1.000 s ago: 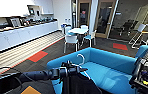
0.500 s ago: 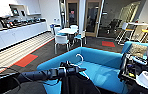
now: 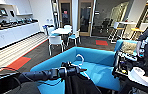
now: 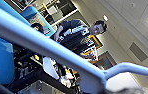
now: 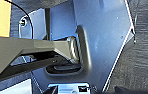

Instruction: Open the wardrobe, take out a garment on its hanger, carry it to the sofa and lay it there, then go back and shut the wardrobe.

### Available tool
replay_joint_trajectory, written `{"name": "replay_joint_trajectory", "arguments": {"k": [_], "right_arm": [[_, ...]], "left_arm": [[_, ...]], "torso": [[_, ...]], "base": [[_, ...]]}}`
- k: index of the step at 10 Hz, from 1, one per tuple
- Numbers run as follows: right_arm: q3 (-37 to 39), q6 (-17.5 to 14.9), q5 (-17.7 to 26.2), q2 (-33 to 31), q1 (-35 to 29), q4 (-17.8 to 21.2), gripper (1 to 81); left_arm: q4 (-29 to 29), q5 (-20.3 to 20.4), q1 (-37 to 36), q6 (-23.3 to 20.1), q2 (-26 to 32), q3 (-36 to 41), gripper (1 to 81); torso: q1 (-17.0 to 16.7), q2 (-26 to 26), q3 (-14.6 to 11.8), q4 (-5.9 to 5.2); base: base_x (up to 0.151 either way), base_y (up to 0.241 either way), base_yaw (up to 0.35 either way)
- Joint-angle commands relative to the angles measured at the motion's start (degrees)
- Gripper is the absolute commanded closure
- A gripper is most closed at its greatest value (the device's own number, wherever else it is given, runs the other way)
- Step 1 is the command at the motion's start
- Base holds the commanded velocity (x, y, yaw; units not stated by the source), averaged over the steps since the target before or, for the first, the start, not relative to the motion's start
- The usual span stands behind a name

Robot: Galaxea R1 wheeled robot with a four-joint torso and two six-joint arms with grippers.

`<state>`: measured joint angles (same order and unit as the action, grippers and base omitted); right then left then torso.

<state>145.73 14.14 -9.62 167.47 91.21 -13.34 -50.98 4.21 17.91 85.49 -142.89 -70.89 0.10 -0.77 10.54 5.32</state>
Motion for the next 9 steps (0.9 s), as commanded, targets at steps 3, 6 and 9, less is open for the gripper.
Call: {"name": "replay_joint_trajectory", "arguments": {"k": [3, 6, 9], "right_arm": [[-0.1, -0.08, 2.85, -0.36, -1.24, -0.46, 1.0], [-0.1, -0.08, 2.85, -0.36, -1.24, -0.46, 1.0], [0.07, -0.08, 2.85, -0.19, -1.33, -0.64, 1.0]], "left_arm": [[-0.96, 1.95, -8.37, -0.68, 1.55, 2.42, 81.1], [-0.97, 1.77, -8.37, -0.68, 1.46, 2.77, 81.1], [-1.05, 1.33, -8.37, -0.68, 0.93, 2.77, 81.1]], "torso": [[0.0, 0.0, 0.0, 0.0], [0.0, 0.0, 0.0, 0.0], [0.0, 0.0, 0.0, 0.0]], "base": [[0.034, 0.0, 0.0], [0.0, 0.0, 0.0], [0.0, 0.0, 0.0]]}}
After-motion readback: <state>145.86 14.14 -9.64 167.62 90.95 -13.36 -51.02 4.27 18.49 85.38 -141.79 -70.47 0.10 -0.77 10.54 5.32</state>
